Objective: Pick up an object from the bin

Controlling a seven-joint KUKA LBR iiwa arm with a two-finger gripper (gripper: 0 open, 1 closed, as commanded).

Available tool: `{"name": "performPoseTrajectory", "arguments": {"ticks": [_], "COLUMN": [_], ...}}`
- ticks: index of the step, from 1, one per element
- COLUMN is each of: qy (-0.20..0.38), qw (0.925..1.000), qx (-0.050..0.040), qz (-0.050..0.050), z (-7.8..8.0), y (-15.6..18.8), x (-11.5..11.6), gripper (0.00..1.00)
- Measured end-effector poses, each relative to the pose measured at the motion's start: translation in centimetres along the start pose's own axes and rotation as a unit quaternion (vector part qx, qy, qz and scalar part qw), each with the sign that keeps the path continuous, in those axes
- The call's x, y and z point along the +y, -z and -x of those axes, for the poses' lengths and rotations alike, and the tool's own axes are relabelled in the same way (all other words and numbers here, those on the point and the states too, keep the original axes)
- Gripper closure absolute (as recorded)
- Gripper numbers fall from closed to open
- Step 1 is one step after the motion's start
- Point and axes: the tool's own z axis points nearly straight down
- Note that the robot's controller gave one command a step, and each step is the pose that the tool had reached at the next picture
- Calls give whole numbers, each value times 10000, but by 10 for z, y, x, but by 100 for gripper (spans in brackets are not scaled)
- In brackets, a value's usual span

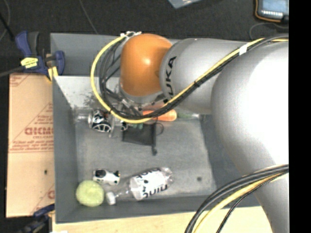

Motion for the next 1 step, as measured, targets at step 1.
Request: {"name": "performPoseTrajectory", "arguments": {"ticks": [1], "qy": [-3], "qw": [10000], "qx": [3], "qz": [1], "z": [0], "y": [10], "x": [0], "gripper": [100]}}
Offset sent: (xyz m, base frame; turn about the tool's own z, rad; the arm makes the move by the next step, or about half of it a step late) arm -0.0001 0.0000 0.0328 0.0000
